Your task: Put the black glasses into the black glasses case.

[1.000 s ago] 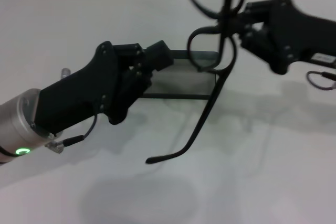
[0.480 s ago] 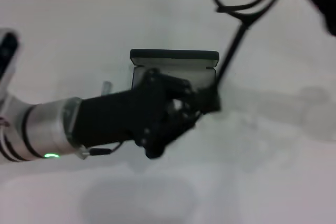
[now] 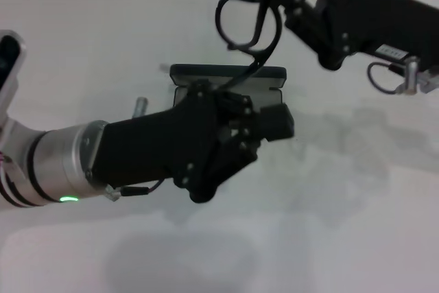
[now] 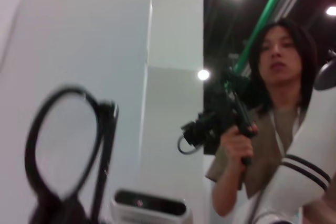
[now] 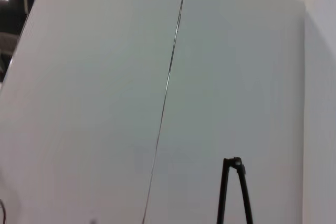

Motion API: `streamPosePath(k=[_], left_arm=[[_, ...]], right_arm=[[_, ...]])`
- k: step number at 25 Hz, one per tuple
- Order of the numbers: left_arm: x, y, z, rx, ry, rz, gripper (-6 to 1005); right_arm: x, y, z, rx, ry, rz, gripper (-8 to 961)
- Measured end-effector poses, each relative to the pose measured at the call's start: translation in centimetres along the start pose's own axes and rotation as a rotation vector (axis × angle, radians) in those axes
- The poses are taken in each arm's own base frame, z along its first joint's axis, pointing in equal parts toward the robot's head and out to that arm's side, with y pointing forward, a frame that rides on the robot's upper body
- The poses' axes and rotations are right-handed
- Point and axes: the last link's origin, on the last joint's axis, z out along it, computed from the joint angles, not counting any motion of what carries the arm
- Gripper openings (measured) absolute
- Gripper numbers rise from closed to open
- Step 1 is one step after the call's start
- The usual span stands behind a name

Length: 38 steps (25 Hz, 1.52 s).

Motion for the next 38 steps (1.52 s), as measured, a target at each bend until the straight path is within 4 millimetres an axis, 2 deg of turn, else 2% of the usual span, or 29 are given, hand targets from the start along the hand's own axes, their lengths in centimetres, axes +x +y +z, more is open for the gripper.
streamPosePath(k=[8,13,32,38], left_arm=[[0.4,-0.6,-0.9,0.117,0.073,-0.008,38],[0.3,-0.9,-0.9,0.125,0.060,-0.015,39],[-0.1,-1.0,-0.8,0.133,0.037,-0.044,39],[0.0,-0.4,-1.8,0.152,0.038,-0.049,40]], right_arm=[[1.6,0.5,0.7,-0.023,0.089,0.023,66],[2.5,0.7,1.7,-0.054,0.144,0.026,66],[3.0,1.3,2.3,-0.094,0.171,0.032,69],[3.4,0.9,1.6,-0.060,0.206,0.032,70]])
